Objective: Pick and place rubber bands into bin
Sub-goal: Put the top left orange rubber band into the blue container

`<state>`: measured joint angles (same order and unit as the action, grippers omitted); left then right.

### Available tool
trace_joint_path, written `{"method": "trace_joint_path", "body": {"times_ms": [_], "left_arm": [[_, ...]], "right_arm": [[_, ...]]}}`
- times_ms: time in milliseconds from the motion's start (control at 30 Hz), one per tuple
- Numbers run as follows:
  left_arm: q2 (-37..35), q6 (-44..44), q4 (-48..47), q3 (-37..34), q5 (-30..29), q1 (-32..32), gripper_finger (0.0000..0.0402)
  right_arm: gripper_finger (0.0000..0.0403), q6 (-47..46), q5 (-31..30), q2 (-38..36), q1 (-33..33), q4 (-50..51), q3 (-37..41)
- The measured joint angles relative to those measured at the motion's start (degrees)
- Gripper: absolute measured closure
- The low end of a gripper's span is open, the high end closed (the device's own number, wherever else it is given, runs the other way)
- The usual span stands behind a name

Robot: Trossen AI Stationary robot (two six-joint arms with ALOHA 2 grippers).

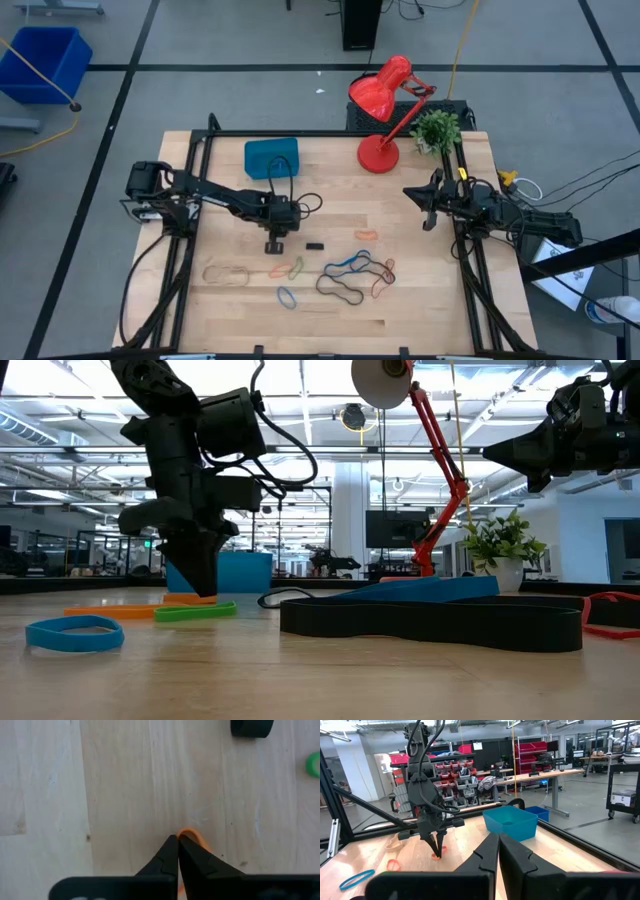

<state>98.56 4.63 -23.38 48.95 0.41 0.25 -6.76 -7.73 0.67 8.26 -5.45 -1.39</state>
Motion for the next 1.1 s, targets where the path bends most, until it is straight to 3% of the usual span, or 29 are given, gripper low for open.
{"method": "trace_joint_path", "body": {"times_ms": [267,500,767,967,1100], "left_arm": [[-1.91,0.92,-6.09,2.63,-0.97,-0.01,0.0396],[-9.86,4.93,-13.28,9.56,-6.04,-0.48,0.0397],[-16.35,9.21,-13.43,14.19,-10.90,-0.70,0.0399],[-18.40,10.86,-13.27,14.71,-19.66,-0.22,0.0399],[-18.66,10.94,-13.20,14.71,-29.37,2.43,0.0400]], "right_arm": [[0.0394,0.00,0.00,0.00,0.00,0.00,0.01],[0.0394,0.06,0.00,0.00,0.00,0.13,0.00],[0.0394,0.17,-0.02,0.09,-0.01,0.23,0.00],[0.0394,0.17,-0.02,0.24,0.01,0.35,0.00],[0.0394,0.40,-0.02,0.24,-0.01,0.34,0.00]]}}
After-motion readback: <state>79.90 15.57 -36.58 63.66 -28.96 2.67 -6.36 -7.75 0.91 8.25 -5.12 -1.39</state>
